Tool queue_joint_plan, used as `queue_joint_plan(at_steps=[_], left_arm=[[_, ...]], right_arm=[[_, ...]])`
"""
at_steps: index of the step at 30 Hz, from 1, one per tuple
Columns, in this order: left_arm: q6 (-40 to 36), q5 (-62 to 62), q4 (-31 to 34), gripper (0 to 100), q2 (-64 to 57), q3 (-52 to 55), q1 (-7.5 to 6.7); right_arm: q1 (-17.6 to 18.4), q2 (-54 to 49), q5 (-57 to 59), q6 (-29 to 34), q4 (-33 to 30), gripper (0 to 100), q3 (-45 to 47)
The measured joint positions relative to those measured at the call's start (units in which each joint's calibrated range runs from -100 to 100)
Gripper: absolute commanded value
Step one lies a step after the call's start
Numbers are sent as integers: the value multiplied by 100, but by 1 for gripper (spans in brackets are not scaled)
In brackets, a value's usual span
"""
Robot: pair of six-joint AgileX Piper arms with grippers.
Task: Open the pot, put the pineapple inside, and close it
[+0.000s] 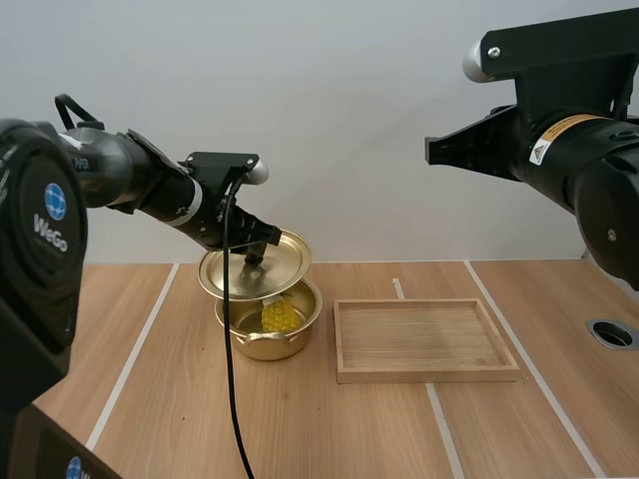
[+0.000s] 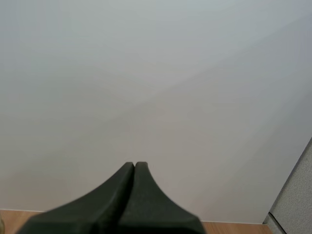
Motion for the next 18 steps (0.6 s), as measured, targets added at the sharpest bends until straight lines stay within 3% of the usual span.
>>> queue_joint_plan(at_steps=[18], left_arm=[[341,42,-125,0,138,195,0]], right_arm=[[0,0,0,0,0,0,0]])
